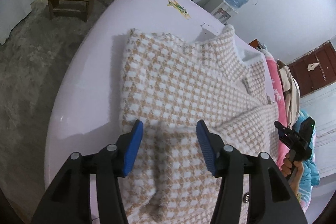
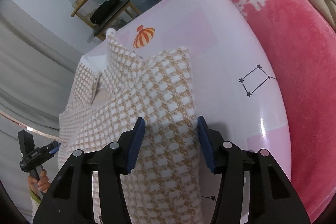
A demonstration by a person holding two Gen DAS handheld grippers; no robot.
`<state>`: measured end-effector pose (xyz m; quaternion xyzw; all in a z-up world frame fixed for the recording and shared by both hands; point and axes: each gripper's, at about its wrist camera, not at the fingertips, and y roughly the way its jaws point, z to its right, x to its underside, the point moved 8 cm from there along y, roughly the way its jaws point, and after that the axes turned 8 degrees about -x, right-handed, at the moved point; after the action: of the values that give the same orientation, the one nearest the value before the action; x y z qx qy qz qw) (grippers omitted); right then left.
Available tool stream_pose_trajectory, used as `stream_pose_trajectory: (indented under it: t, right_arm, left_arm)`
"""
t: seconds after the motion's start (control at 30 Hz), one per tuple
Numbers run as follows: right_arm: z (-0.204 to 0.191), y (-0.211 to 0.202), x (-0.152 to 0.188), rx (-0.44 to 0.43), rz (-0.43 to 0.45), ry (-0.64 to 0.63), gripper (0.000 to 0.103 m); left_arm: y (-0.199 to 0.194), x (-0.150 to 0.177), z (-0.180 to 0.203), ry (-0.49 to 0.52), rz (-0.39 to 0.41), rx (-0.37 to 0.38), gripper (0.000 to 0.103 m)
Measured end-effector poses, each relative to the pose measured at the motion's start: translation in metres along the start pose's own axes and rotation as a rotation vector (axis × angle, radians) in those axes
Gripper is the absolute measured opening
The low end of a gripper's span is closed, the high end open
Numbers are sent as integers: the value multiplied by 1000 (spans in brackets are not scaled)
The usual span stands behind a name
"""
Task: Fold large clothes
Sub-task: 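Pinch the coat fabric with the left gripper, smooth it, then release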
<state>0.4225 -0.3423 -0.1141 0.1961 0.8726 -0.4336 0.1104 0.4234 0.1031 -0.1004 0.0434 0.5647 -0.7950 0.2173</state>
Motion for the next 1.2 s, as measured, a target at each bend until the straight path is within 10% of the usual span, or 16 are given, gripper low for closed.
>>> stream_pose_trajectory:
  t: [0.13,0.33,0.53,0.8,1.2]
  right_arm:
    - [-2,4,0,13,2,-8,49]
    - [-6,4,-1,62,17,-40,46]
    - [-8,1,-5,121,52,-75,41]
    - [-10,13,-6,170,62,-125,41]
    - [-20,25,-11,224,85,-225,49]
  left_arm:
    - [4,8,10,55,1,-34,51]
    - [-16,-2,38,214,174,-163,4]
    - [-70,-42,71,285,412,-165,4]
    - [9,-41,12,226,278,-285,4]
    - [15,-40,12,306,348,-368,4]
